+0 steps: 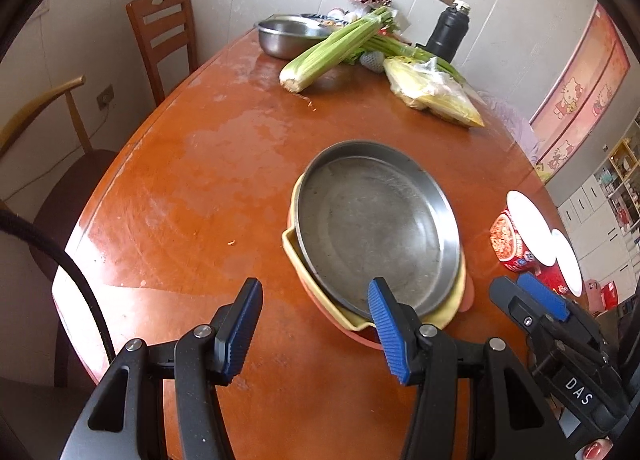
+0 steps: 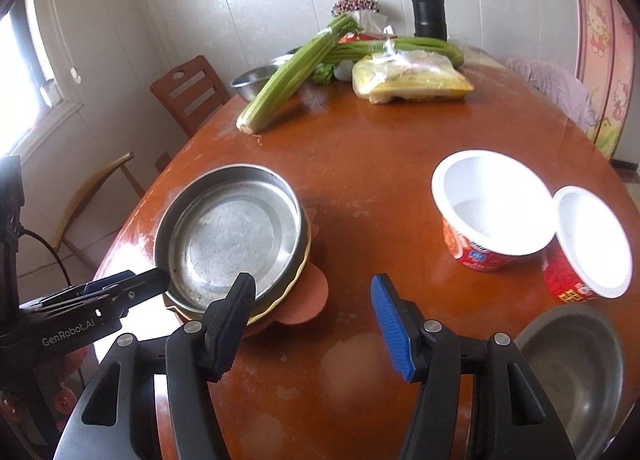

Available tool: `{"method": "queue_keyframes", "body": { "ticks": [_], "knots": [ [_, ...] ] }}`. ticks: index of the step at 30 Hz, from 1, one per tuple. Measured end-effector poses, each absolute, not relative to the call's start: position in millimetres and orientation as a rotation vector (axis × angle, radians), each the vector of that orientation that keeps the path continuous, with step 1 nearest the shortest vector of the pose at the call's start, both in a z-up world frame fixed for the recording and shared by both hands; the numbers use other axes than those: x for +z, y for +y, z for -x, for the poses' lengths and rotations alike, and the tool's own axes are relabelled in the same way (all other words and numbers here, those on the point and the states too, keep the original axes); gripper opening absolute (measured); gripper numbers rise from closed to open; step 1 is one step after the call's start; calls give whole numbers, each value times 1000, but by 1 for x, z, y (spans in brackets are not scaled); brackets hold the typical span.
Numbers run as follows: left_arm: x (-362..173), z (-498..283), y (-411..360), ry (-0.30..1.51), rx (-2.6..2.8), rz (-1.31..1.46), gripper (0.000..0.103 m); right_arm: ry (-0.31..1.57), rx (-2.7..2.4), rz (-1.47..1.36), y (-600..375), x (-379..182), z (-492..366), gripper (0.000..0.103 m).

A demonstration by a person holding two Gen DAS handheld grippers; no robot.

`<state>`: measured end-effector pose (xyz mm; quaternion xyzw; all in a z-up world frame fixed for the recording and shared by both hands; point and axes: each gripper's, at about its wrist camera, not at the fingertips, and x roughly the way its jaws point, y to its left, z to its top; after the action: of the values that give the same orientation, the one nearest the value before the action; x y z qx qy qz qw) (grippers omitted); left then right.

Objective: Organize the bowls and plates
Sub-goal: 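Withdraw the left tool and bring the right tool to the steel bowl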

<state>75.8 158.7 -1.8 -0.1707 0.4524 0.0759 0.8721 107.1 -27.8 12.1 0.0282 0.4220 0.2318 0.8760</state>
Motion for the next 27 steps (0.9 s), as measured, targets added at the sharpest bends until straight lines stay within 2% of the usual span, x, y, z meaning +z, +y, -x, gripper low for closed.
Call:
{"method": "queue_keyframes", "body": {
  "ticks": [17, 27],
  "knots": [
    [53, -67, 87, 836, 53, 245, 56, 715, 424, -52, -95, 62, -74, 65],
    [62, -83, 23, 842, -47, 164, 56, 645, 335, -88, -162, 77, -67, 65]
  ]
}}
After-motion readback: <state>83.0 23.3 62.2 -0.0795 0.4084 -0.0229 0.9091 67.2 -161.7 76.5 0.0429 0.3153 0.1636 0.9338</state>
